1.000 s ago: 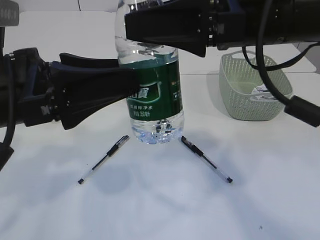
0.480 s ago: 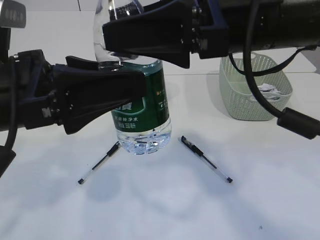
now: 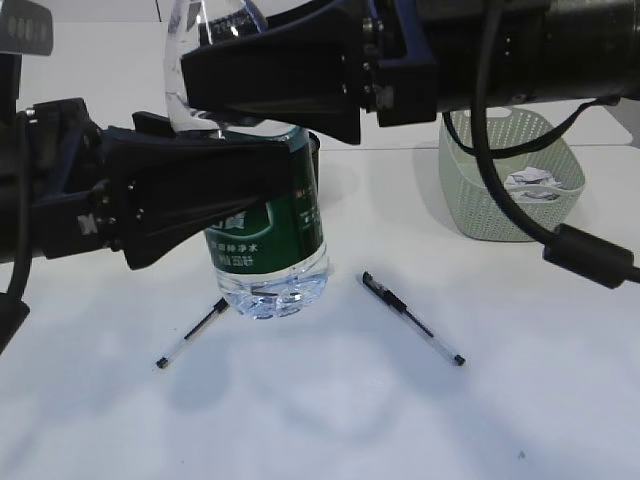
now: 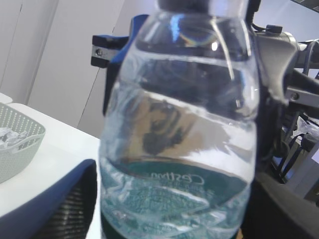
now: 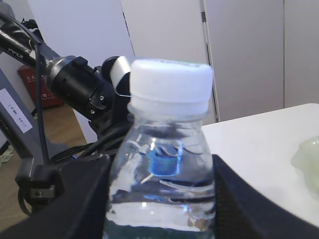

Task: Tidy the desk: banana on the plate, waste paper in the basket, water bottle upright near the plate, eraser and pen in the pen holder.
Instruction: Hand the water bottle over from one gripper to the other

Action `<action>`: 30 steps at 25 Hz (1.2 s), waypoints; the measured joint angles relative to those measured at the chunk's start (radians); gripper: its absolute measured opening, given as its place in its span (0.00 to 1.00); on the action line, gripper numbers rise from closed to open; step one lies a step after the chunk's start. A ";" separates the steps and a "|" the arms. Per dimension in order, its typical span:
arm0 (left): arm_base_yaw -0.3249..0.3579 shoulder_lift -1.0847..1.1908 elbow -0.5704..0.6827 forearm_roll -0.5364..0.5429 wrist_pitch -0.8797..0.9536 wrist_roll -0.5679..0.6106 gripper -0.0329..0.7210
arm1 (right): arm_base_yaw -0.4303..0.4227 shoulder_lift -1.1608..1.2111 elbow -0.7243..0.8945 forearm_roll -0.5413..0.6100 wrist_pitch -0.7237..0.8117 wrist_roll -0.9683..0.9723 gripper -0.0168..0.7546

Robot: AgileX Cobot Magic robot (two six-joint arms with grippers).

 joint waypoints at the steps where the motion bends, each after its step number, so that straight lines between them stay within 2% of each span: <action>1: 0.000 0.000 0.000 0.000 -0.001 0.000 0.82 | 0.000 0.000 0.000 0.001 0.000 0.000 0.54; 9: -0.002 0.000 -0.002 0.000 -0.010 -0.002 0.60 | 0.000 0.000 0.000 0.013 -0.008 -0.003 0.54; 16: -0.002 0.000 -0.002 0.000 -0.010 -0.003 0.59 | 0.002 0.000 0.000 0.015 -0.021 -0.004 0.56; 25: -0.002 0.000 -0.002 0.008 0.042 0.041 0.57 | 0.002 0.000 0.000 -0.031 -0.036 0.032 0.75; 30: -0.002 0.002 -0.002 0.011 0.082 0.057 0.57 | 0.002 0.000 -0.006 -0.070 -0.062 0.070 0.77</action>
